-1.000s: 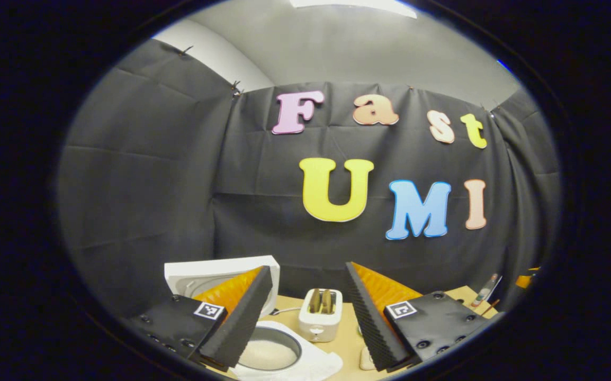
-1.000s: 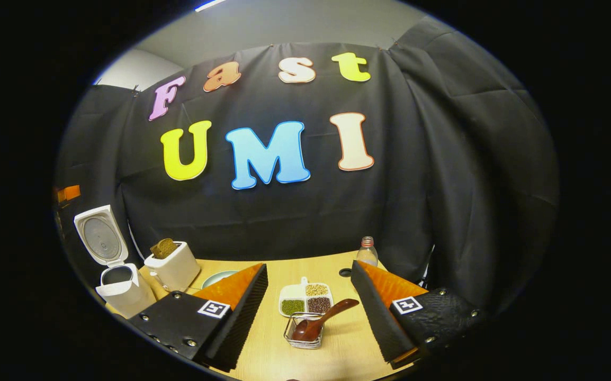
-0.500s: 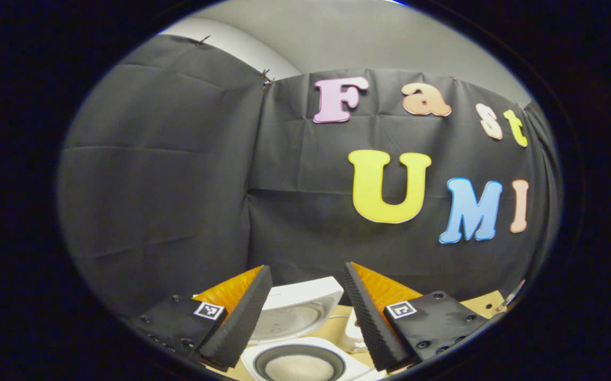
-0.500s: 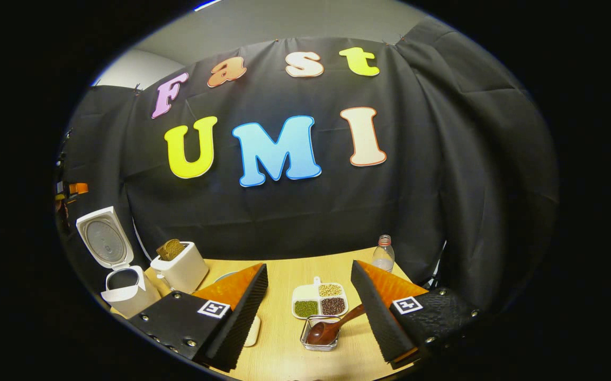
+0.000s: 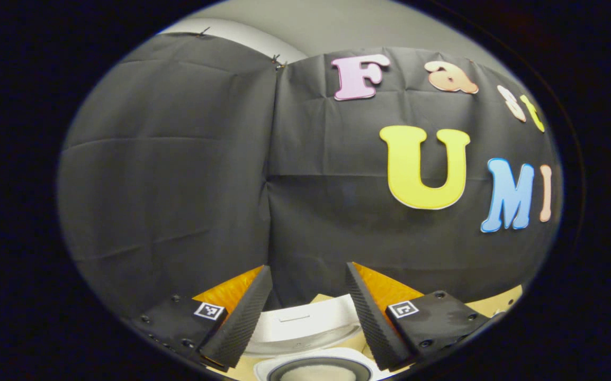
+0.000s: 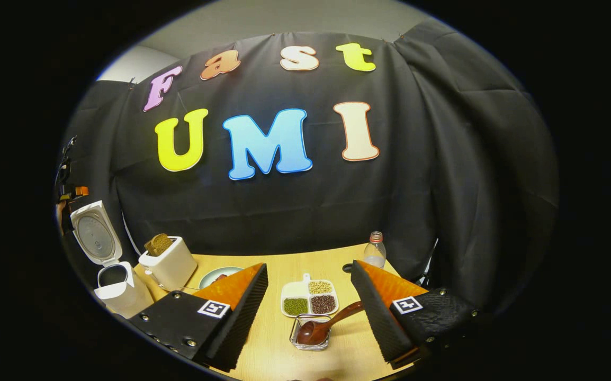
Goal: Close the left gripper, press the button to open the rice cooker; take a wooden spoon from the chopstick holder with the right hand, scoop a spoonful of rice and pour it into the rice cooker, then put the wooden spoon back into the chopstick holder.
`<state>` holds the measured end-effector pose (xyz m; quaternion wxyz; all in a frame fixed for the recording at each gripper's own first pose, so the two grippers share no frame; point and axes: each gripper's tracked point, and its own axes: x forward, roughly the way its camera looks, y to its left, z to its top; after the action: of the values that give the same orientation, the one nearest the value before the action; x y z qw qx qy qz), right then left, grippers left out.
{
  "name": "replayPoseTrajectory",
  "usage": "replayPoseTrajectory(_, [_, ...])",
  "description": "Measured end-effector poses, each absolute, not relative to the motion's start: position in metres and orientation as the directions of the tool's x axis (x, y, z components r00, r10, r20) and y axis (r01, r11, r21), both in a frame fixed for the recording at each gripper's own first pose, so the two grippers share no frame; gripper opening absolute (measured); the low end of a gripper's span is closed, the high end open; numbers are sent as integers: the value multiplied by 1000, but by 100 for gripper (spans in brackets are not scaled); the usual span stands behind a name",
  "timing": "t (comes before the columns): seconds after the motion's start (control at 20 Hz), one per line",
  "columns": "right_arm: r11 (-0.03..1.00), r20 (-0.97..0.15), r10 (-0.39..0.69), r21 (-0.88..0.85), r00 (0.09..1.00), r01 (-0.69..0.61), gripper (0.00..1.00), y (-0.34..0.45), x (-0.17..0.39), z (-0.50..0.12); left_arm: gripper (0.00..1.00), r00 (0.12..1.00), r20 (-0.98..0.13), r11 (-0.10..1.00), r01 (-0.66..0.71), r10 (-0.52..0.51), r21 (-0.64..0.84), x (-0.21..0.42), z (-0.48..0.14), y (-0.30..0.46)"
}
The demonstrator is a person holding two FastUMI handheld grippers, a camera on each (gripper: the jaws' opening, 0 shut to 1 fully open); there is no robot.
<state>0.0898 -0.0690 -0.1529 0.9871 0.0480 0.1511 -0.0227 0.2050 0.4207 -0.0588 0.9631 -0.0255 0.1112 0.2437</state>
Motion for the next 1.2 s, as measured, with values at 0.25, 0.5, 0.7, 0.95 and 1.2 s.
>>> replayPoseTrajectory(0.25, [993,-335,-40,95,941,76,96,-75,88,-163,97,814,-297,855,-518,500,18,220,-92,437])
replayPoseTrajectory(0.5, [988,-346,-37,130,937,87,96,-75,88,-166,95,799,-294,837,-547,525,8,212,-96,431])
replayPoseTrajectory(0.7, [985,-308,-42,144,951,90,96,-72,87,-156,95,807,-283,841,-541,519,-1,199,-97,412])
replayPoseTrajectory(0.95, [983,-220,-60,158,974,97,96,-72,83,-128,89,827,-229,852,-524,513,15,162,-108,366])
replayPoseTrajectory(1.2, [988,-186,-66,129,980,91,95,-78,72,-111,94,832,-233,856,-517,503,5,130,-133,326])
